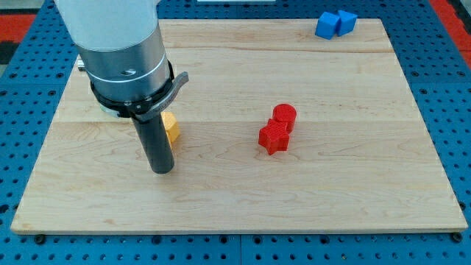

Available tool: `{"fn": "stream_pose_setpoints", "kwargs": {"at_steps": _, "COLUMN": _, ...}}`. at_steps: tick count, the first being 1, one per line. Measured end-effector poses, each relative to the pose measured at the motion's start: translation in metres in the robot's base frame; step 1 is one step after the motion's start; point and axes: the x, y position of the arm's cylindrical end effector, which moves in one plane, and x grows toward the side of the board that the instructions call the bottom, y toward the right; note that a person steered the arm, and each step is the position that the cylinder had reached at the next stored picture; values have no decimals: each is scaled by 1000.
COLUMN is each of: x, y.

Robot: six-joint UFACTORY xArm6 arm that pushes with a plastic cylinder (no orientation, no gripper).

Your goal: Move yellow heart along with the yellow hexagon up towards the center of the board

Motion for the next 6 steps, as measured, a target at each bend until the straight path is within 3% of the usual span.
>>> {"fn": "stream_pose_setpoints", "kwargs": {"at_steps": 3, "x": -21, "y": -27}}
{"fn": "stream_pose_setpoints", "kwargs": {"at_steps": 6, "x": -88, "y": -3}}
